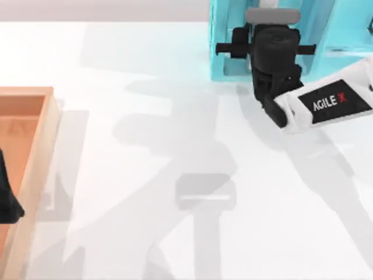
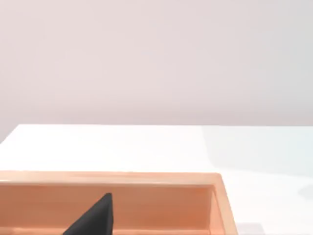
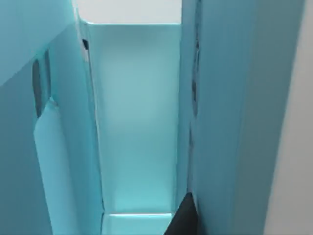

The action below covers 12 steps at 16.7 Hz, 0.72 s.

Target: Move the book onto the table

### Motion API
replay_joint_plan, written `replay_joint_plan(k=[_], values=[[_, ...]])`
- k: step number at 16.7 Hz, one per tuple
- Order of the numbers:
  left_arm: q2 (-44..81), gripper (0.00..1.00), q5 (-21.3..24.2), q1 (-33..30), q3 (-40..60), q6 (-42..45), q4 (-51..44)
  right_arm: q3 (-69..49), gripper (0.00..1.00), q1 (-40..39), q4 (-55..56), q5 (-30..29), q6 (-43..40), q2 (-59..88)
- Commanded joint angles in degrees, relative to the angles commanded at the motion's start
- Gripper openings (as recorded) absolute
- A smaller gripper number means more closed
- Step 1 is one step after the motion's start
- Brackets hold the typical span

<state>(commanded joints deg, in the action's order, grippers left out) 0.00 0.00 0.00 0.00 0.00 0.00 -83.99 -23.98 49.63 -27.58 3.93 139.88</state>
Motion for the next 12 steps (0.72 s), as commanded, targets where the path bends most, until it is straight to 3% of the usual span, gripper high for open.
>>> replay_joint_plan(k=[12], values=[[0.0,1.0,0.0,0.0,0.0,0.0,0.0,22.2,0.0,-11.5,-21.3,-11.3,2.3,-44.0]])
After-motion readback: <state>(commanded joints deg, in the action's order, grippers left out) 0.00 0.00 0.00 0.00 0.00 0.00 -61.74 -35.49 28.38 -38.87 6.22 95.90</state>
